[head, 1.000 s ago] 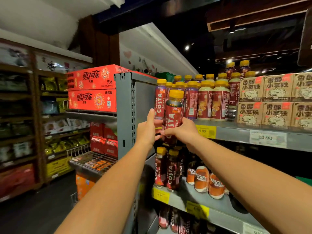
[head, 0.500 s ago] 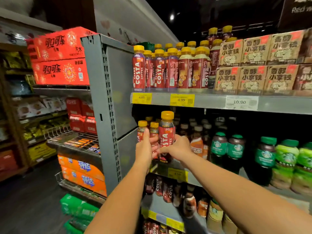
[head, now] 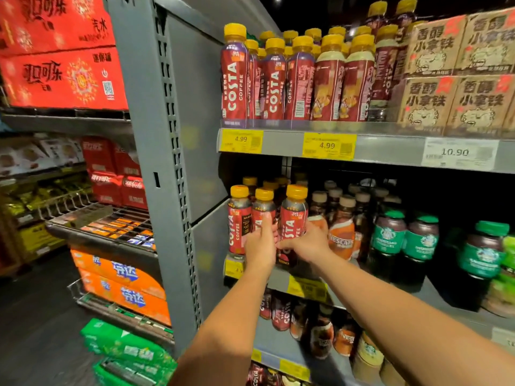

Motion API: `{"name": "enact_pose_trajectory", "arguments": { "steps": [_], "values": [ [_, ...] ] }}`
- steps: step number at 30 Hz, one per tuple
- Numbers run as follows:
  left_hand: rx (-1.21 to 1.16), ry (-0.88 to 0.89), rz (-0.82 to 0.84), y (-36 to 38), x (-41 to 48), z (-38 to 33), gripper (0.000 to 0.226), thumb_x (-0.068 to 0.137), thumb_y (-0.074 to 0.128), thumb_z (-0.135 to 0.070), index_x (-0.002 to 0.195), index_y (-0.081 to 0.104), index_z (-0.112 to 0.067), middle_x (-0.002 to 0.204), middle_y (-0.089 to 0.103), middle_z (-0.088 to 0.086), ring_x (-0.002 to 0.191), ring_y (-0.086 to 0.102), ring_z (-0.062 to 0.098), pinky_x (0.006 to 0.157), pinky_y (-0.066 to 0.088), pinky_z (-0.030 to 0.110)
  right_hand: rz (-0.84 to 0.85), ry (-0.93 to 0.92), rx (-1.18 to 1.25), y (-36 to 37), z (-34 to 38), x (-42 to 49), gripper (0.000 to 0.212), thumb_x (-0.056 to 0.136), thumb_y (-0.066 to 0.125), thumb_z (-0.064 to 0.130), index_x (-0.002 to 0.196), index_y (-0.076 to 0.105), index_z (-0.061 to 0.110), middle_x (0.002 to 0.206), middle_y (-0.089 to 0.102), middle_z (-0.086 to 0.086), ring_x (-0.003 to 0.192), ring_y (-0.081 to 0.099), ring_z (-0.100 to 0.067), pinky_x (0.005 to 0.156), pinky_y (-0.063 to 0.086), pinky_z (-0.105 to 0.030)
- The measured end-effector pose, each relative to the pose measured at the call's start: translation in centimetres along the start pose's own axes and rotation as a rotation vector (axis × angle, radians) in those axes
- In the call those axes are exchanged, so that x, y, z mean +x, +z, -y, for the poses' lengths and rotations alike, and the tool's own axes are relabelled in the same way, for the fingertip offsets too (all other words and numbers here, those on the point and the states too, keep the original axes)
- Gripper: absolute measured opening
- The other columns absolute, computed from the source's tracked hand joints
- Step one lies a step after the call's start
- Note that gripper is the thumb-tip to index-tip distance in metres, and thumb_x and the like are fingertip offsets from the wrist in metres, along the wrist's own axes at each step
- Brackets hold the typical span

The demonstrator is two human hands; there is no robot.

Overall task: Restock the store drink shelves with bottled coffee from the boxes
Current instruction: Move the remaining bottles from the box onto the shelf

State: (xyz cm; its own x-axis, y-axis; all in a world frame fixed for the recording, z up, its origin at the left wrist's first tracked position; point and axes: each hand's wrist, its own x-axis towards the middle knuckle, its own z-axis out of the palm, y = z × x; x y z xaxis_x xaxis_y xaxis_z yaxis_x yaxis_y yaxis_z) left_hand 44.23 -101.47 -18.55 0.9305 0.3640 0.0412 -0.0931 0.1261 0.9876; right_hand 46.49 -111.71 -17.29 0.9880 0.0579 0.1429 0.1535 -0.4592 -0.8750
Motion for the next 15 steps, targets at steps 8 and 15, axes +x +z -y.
{"name": "enact_pose_trajectory", "arguments": {
  "steps": [8,15],
  "values": [
    [0.073,0.021,-0.071,0.5,0.7,1.4,0.045,0.092,0.036,-0.061,0.068,0.062,-0.032,0.09,0.071,0.003,0.092,0.066,0.023,0.092,0.051,0.046,-0.07,0.019,-0.094,1.6,-0.5,1.9,0.035,0.064,0.084,0.013,0.094,0.067,0.015,0.086,0.064,0.003,0.082,0.053,-0.013,0.057,0.031,-0.017],
    [0.132,0.018,-0.058,0.1,0.7,2.1,0.045,0.094,0.034,-0.06,0.08,0.063,-0.028,0.093,0.069,-0.002,0.095,0.066,0.021,0.094,0.049,0.043,-0.076,0.061,-0.055,2.1,-1.7,2.0,0.045,0.057,0.087,0.016,0.096,0.066,0.015,0.091,0.071,-0.001,0.088,0.065,-0.02,0.081,0.053,-0.038]
  ]
}}
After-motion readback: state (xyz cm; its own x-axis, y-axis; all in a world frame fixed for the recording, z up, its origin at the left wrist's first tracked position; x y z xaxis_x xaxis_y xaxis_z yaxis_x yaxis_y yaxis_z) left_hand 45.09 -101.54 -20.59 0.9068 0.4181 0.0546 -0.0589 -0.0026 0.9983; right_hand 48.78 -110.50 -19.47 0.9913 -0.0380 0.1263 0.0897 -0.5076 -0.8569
